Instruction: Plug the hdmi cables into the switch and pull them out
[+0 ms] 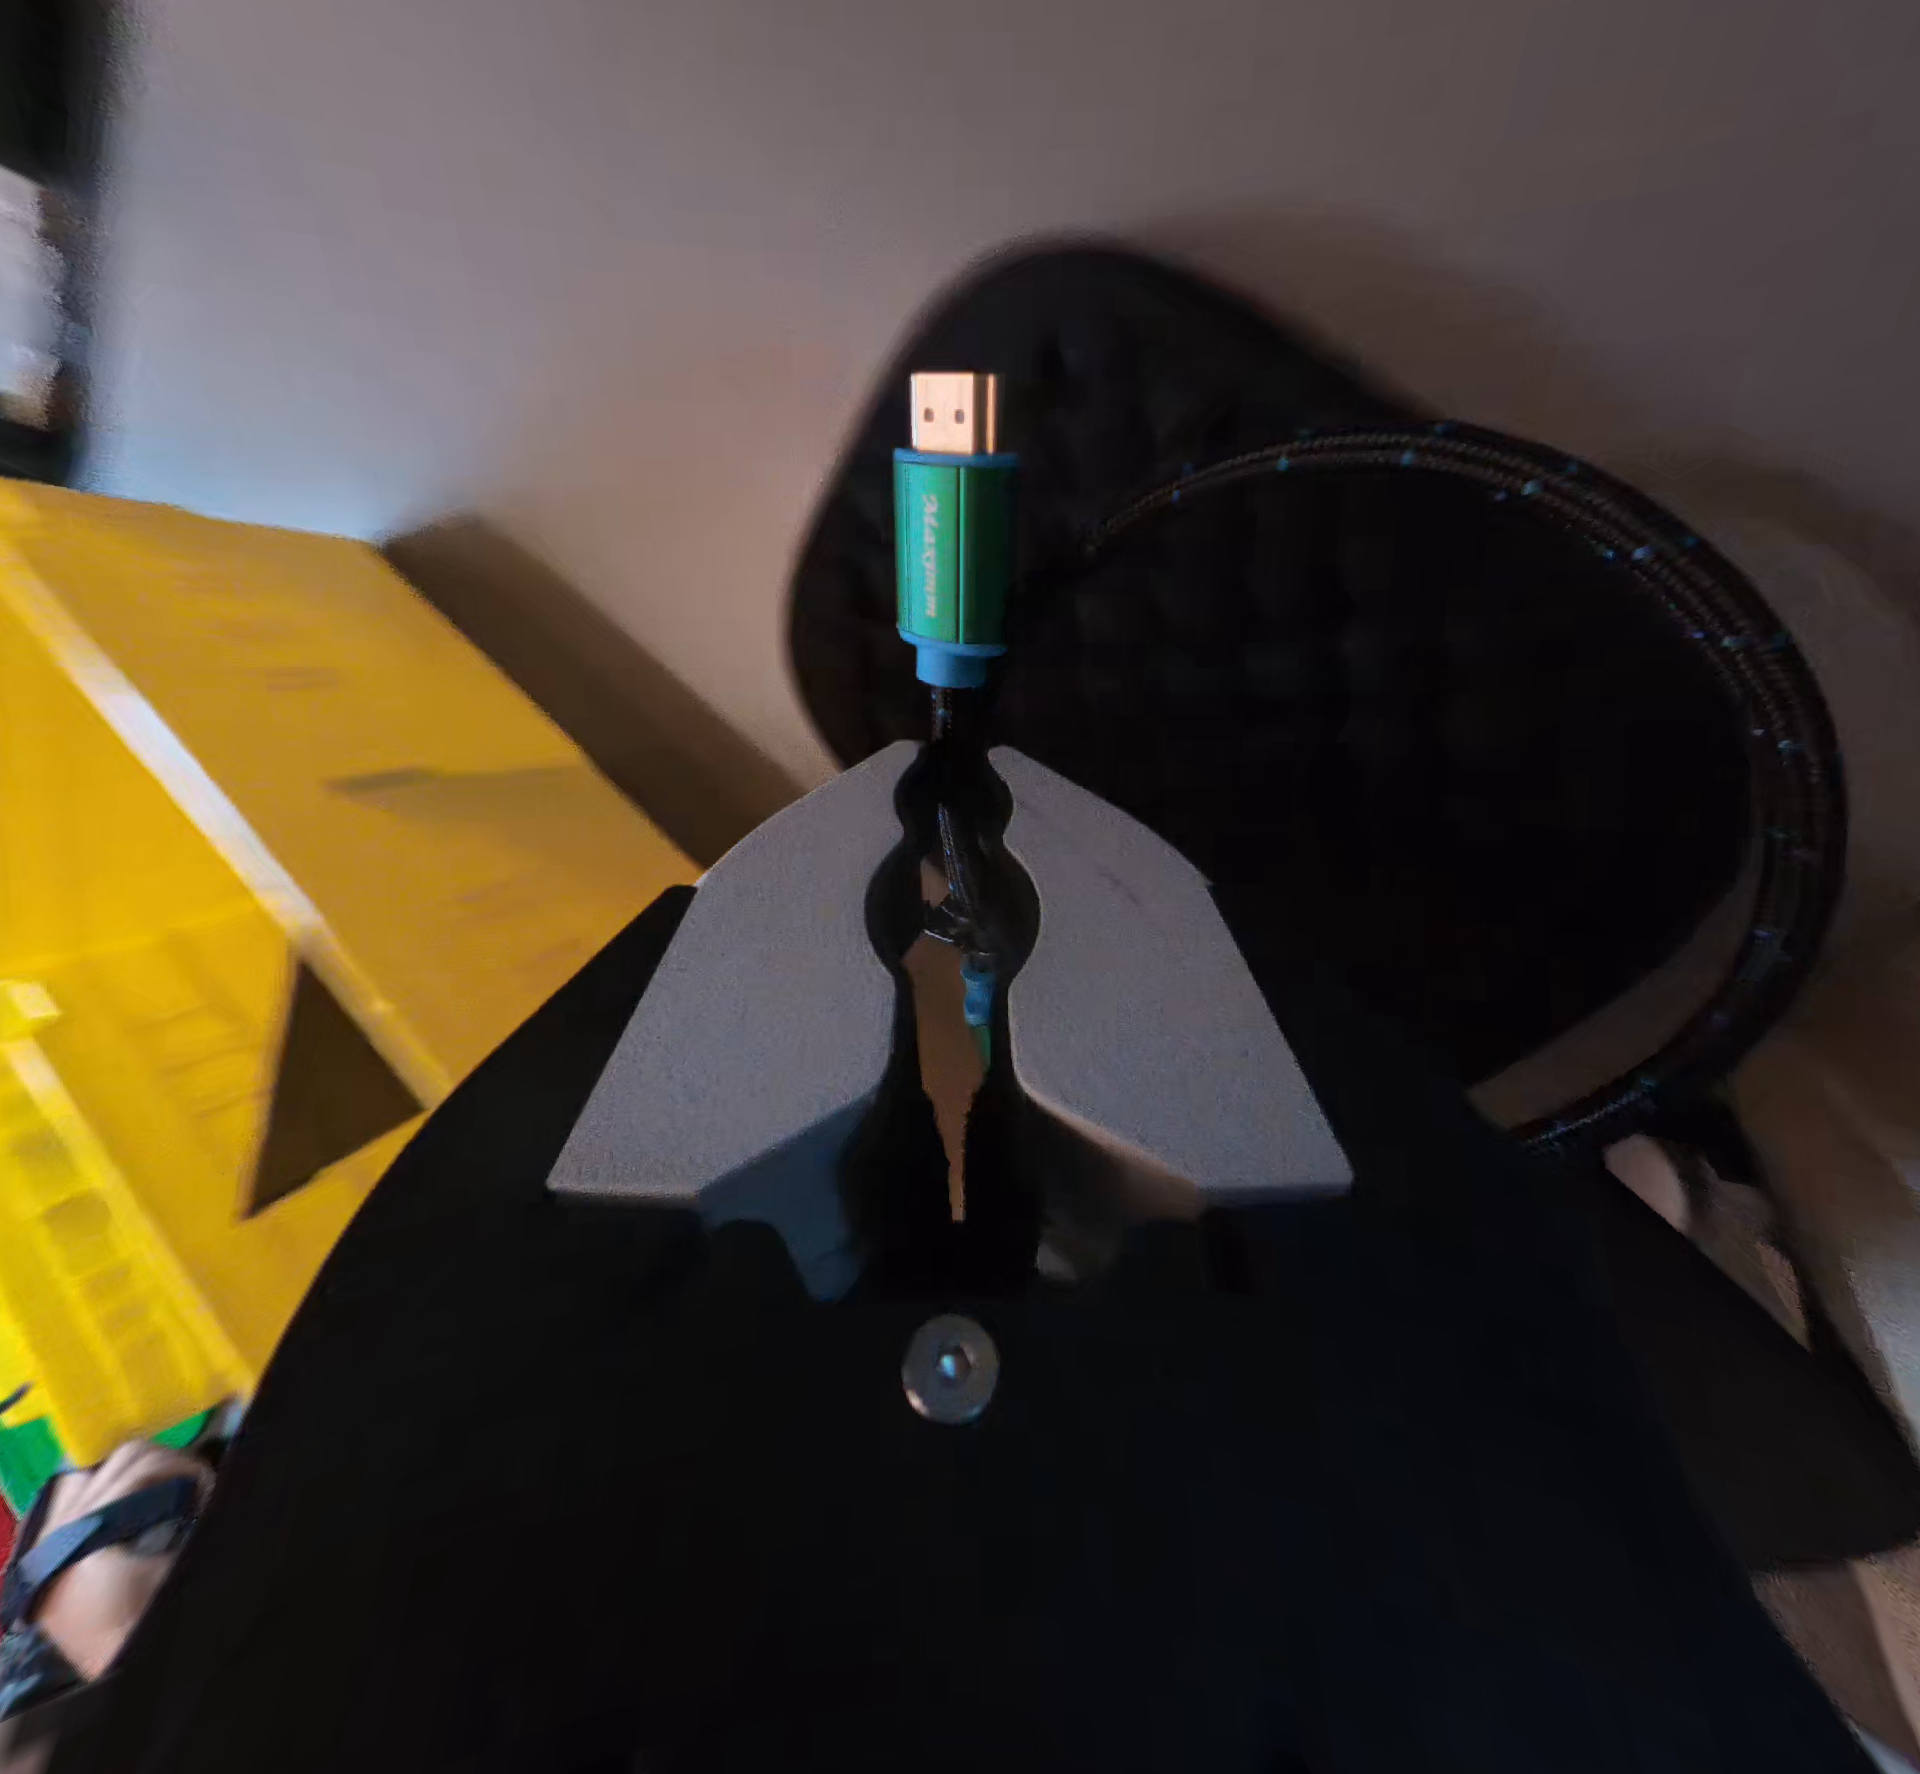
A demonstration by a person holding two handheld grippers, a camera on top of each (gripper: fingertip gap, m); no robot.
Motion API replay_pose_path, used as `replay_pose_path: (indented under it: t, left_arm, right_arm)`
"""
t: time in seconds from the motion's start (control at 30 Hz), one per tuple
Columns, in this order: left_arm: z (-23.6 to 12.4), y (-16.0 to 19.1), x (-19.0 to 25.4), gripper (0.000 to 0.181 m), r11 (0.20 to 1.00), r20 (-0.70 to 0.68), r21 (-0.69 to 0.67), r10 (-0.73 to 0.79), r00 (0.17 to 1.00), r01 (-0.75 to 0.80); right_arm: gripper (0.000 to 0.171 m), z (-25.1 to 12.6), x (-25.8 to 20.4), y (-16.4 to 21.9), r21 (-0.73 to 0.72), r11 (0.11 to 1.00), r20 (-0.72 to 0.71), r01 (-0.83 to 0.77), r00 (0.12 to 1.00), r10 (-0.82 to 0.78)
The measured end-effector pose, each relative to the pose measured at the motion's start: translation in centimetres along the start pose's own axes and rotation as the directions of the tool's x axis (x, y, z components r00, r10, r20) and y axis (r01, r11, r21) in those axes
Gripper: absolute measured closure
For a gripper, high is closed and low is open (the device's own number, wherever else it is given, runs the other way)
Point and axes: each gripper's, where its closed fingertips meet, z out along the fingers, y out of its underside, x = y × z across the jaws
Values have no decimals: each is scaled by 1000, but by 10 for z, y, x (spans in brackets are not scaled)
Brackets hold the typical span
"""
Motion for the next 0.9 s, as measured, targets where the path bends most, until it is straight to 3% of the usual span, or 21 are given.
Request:
replay_pose_path:
  t: [0.1,0.23,0.33,0.47,0.9]
  left_arm:
    - [23,10,11,171,998,-35,-32,-50,998,49]
    - [12,-1,19,147,968,-232,64,-223,947,244]
    - [4,-3,16,140,951,-292,111,-246,924,288]
    - [-5,-15,6,139,908,-337,200,-288,896,367]
    - [13,-20,16,154,830,-463,247,-352,814,500]
  right_arm:
    - [158,-2,1,-1,5,1000,11,6,1000,-6]
    - [158,-1,1,3,13,1000,4,-4,1000,4]
    - [156,1,-1,8,10,1000,6,-15,1000,15]
    - [157,3,-1,13,6,1000,13,-26,1000,26]
    - [157,4,-9,14,6,1000,58,-25,998,25]
